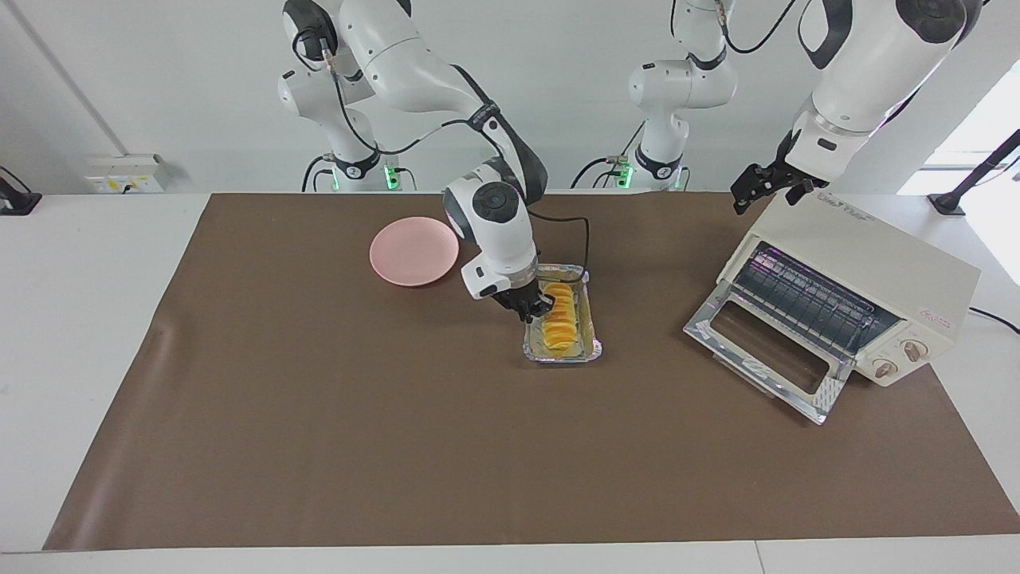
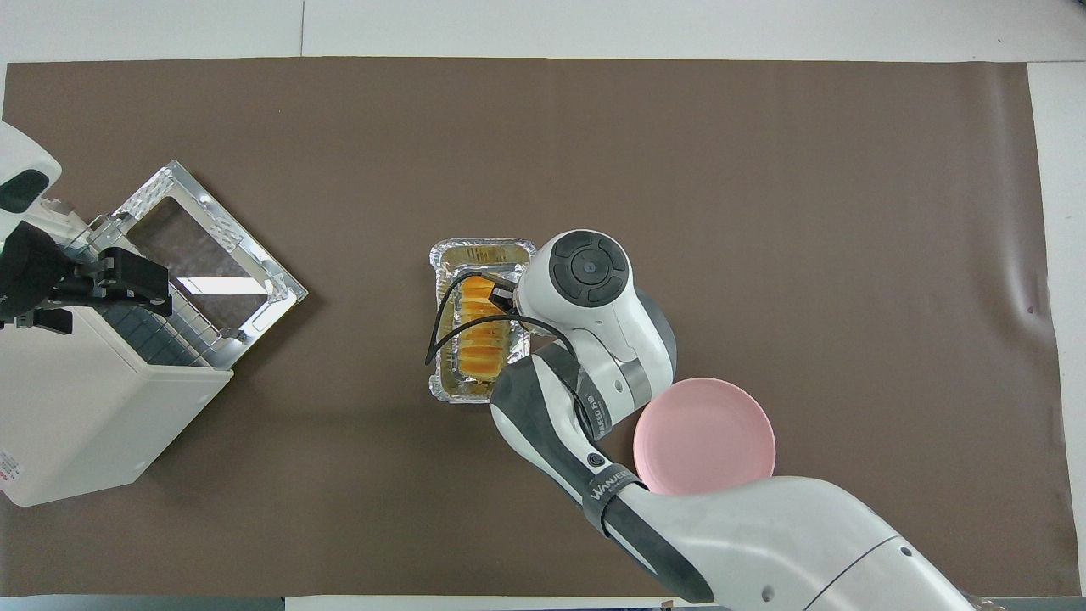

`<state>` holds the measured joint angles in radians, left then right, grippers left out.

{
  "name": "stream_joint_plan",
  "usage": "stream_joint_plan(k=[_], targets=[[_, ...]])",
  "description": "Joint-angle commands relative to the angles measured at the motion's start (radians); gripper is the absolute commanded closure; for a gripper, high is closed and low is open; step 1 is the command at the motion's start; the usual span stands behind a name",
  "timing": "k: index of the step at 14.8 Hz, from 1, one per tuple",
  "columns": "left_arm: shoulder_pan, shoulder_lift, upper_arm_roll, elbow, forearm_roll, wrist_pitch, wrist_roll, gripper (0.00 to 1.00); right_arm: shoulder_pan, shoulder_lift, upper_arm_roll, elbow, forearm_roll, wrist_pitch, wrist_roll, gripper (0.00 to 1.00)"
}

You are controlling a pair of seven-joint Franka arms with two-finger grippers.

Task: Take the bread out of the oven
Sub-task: 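Drag the foil tray farther along the table with the right gripper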

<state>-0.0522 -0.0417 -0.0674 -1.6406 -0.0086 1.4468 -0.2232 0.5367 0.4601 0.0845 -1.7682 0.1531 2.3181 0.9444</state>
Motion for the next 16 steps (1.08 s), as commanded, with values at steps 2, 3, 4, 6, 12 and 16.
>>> stream_joint_plan(k=[2,3,4,6,12,16], targets=[[-0.002,-0.017,-0.003,-0.022,-0.020,0.023,-0.001,0.00,-0.101,-0.084,0.001,-0.011,0.013,-0.054,-0.108,1.00],[0.000,-0.017,-0.003,-0.024,-0.022,0.024,0.001,0.00,-0.156,-0.119,0.001,-0.008,0.017,-0.100,-0.169,1.00],[-0.005,-0.017,-0.002,-0.025,-0.022,0.026,0.005,0.00,-0.209,-0.151,0.001,-0.008,0.040,-0.132,-0.252,1.00],[-0.002,-0.018,-0.003,-0.030,-0.022,0.044,0.005,0.00,-0.320,-0.192,0.000,-0.010,0.104,-0.189,-0.457,1.00],[0.003,0.009,-0.006,-0.025,-0.021,0.034,0.007,0.00,-0.561,-0.250,-0.002,-0.120,0.129,-0.254,-0.988,1.00],[0.002,0.006,-0.003,-0.027,-0.021,0.033,0.005,0.00,-0.564,-0.284,-0.002,-0.259,0.256,-0.132,-1.027,1.00]])
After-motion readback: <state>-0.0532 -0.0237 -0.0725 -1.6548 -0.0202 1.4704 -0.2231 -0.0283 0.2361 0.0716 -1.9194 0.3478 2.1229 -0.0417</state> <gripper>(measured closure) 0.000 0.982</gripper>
